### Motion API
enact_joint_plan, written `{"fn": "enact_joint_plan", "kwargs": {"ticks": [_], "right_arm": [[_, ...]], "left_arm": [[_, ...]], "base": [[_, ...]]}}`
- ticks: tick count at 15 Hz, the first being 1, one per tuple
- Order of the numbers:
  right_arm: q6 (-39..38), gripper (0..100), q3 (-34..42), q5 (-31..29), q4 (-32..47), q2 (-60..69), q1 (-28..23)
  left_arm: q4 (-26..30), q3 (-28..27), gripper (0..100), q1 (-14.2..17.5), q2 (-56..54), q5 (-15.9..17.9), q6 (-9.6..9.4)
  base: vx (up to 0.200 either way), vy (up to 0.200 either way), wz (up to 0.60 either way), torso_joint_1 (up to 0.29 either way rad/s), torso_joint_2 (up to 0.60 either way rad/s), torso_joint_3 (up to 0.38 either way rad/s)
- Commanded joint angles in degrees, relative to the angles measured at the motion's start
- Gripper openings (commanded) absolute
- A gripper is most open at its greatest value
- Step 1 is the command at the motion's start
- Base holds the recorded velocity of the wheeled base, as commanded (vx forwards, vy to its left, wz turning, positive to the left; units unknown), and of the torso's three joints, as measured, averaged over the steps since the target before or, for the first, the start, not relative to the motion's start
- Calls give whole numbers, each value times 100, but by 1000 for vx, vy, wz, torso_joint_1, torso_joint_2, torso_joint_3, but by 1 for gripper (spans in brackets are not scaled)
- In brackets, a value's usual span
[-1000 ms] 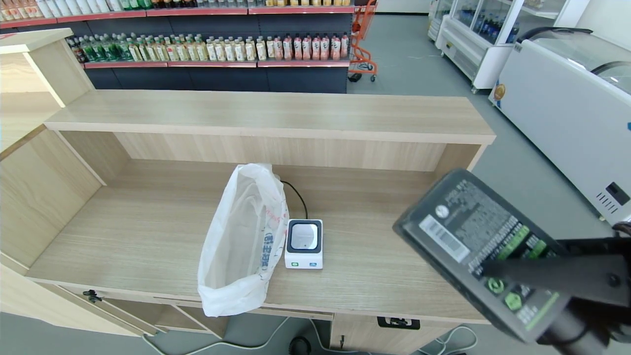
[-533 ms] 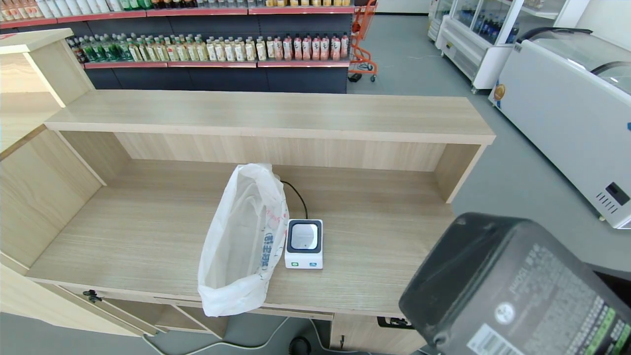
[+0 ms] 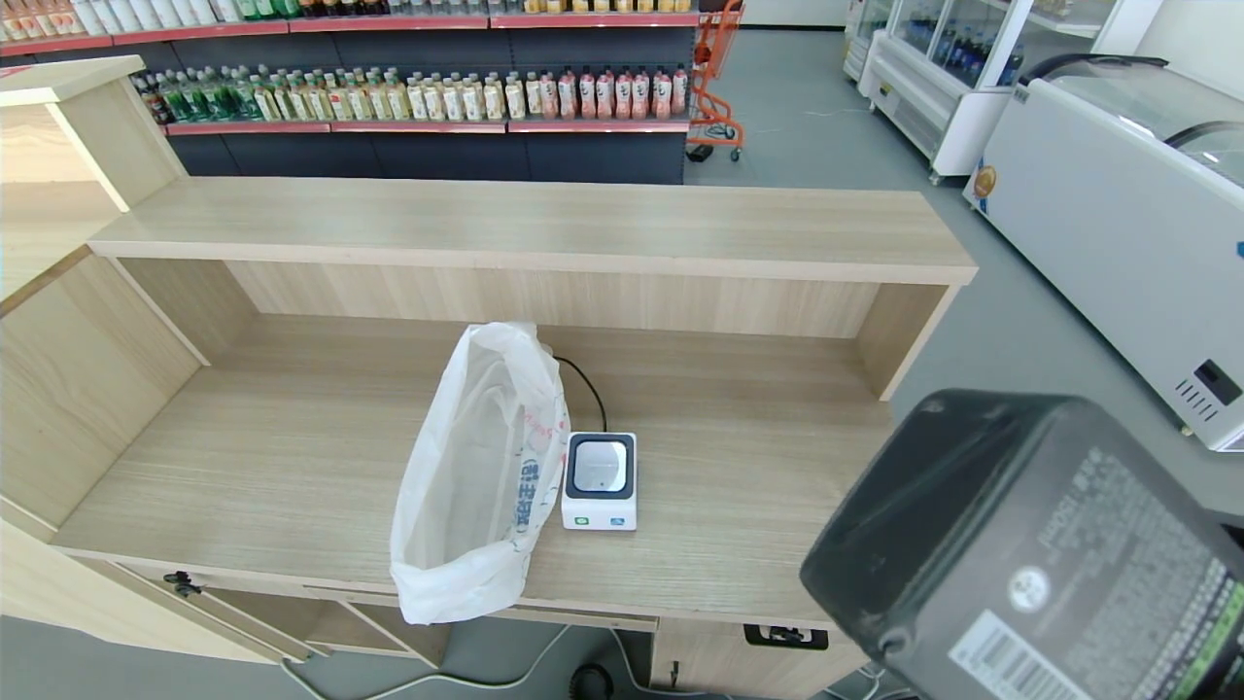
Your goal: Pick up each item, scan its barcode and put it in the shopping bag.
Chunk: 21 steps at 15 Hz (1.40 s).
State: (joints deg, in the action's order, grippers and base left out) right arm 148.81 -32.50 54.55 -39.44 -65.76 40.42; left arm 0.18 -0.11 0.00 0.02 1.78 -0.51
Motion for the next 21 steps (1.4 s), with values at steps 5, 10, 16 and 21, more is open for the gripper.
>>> {"fn": "enact_joint_plan", "kwargs": {"ticks": [5, 10, 16, 21], "right_arm": [[8, 0, 16, 3, 15, 107, -43], [-10, 0, 16, 3, 50, 151, -52], [-3069, 0, -55, -1386, 68, 212, -1819], [-7823, 0, 402, -3214, 771, 371, -2575]], "left_arm": [[-1, 2, 0, 0, 6, -2, -2], [-1, 2, 0, 0, 6, -2, -2], [-1, 2, 0, 0, -2, -2, 7], [-1, 2, 0, 0, 6, -2, -2]], "base": [[0, 0, 0, 0, 0, 0], [0, 0, 0, 0, 0, 0], [0, 0, 0, 0, 0, 0], [0, 0, 0, 0, 0, 0]]}}
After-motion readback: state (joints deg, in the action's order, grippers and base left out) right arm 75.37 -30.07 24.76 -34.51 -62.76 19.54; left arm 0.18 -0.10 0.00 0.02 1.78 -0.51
